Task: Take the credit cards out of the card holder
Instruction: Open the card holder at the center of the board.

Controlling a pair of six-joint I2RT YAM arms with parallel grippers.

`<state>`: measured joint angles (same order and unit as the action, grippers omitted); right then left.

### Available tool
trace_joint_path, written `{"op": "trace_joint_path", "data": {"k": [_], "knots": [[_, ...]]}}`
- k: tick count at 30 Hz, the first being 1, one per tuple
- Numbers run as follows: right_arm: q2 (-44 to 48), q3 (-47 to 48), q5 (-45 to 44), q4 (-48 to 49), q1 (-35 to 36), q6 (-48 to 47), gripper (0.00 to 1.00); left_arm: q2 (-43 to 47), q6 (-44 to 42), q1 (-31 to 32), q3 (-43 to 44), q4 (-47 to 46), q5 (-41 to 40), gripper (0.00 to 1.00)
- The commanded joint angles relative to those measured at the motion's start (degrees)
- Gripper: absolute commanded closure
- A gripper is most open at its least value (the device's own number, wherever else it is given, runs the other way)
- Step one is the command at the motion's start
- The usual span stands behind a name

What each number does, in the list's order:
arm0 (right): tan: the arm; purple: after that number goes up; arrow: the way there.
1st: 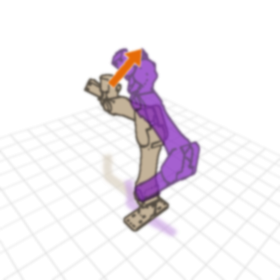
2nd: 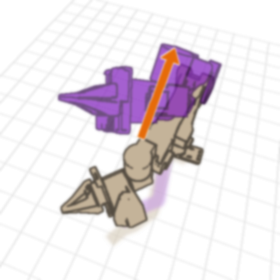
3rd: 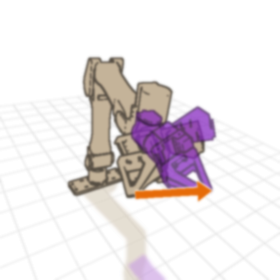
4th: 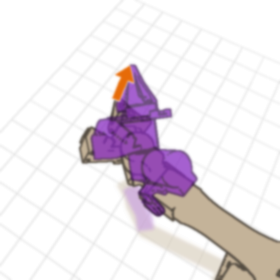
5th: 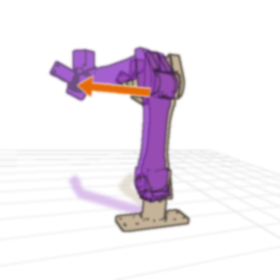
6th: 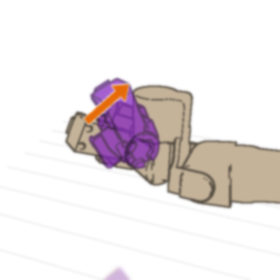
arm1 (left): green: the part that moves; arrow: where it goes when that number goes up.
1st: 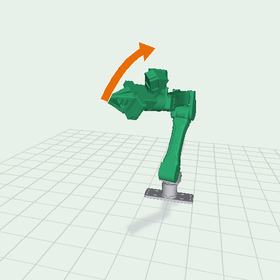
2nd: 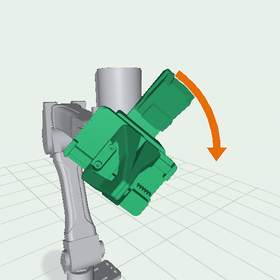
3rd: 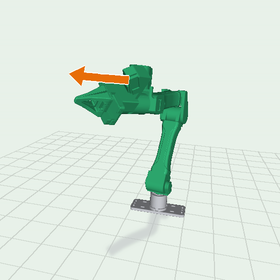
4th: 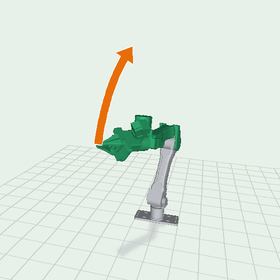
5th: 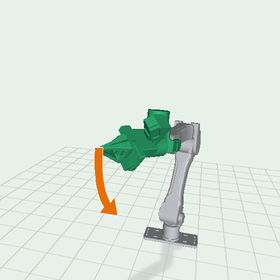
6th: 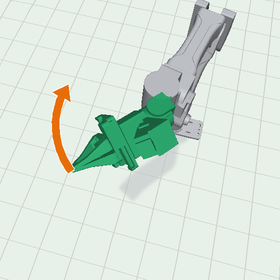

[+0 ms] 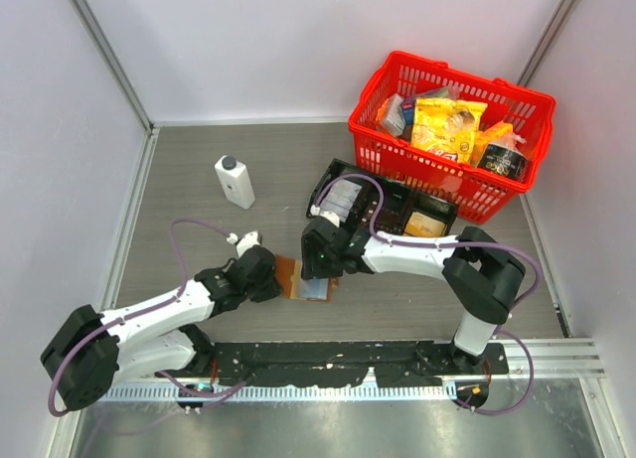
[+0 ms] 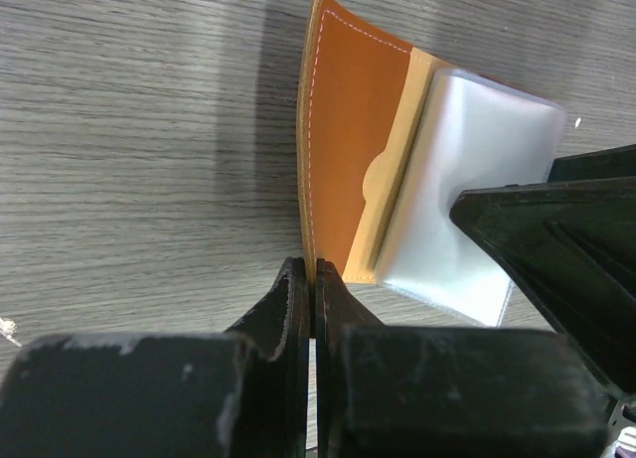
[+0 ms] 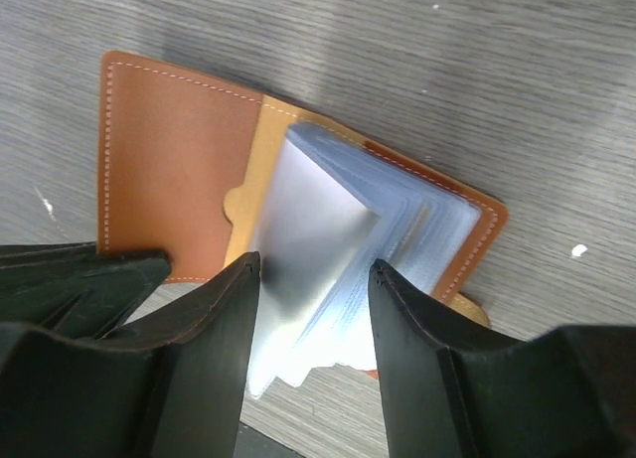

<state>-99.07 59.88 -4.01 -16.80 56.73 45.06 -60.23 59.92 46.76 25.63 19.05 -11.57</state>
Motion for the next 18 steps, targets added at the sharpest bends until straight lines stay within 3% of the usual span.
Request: {"op": "trace_joint_path", "data": {"k": [1,10,18], "knots": [[0.63,0.24,3.13,4.93,0.05,0.56,0.47,-0.24,0.81,-0.01,-0.58,-2.79,1.55,1.00],[-1.13,4.45,8.40,7.66,0.05,-1.02,0.47,-1.30,1.16,-0.01,-1.19,-5.07,2.43,1.00],[-6.66,14.37,11.04,4.77,0.05,-3.75,0.47,-1.47,3.18,-0.09,-3.74,-8.50,1.91,1.00]]}}
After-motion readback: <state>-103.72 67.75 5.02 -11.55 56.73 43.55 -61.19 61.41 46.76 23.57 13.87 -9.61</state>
